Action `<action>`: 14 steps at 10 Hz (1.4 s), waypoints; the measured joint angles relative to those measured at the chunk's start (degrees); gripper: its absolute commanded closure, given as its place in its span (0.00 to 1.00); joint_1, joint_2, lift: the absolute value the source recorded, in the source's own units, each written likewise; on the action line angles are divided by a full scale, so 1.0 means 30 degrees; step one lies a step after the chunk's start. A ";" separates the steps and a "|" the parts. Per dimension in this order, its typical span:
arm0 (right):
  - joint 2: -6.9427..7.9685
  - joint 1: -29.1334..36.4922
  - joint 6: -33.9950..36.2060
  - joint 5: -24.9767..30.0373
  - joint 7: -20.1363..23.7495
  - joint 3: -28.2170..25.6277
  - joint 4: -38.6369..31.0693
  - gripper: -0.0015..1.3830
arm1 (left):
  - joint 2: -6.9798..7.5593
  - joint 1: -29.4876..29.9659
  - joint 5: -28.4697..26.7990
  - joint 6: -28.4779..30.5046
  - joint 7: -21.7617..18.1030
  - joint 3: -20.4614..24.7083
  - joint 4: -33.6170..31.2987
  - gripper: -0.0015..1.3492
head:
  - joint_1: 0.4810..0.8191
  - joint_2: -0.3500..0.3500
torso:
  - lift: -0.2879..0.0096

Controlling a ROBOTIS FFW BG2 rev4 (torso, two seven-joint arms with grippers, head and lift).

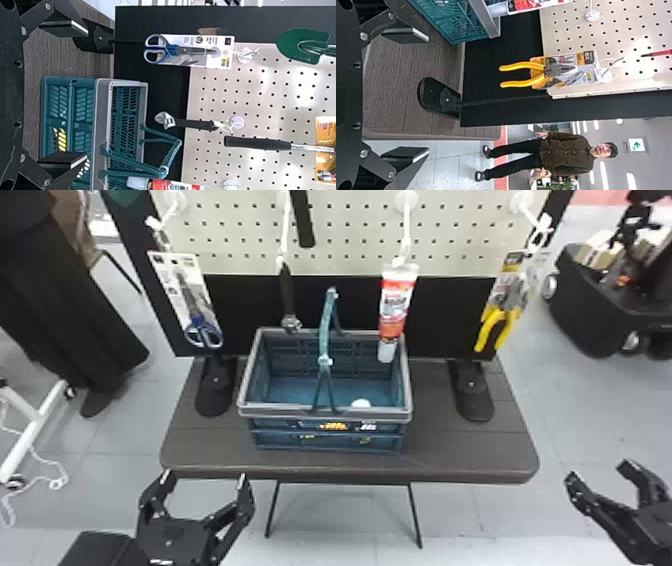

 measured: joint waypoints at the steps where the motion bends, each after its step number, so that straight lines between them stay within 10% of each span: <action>1: 0.0000 0.0003 0.0008 0.0000 0.0000 0.0000 0.0000 0.21 | 0.0002 0.0000 0.0002 0.0003 0.0000 -0.0011 0.0000 0.15 | 1.00 0.51 | 0.63; 14: -0.0477 -0.3825 0.1392 0.0863 0.0479 0.2028 0.1422 0.21 | 0.0055 -0.0103 0.0076 -0.0096 0.0000 0.0025 0.0000 0.15 | 1.00 0.51 | 0.63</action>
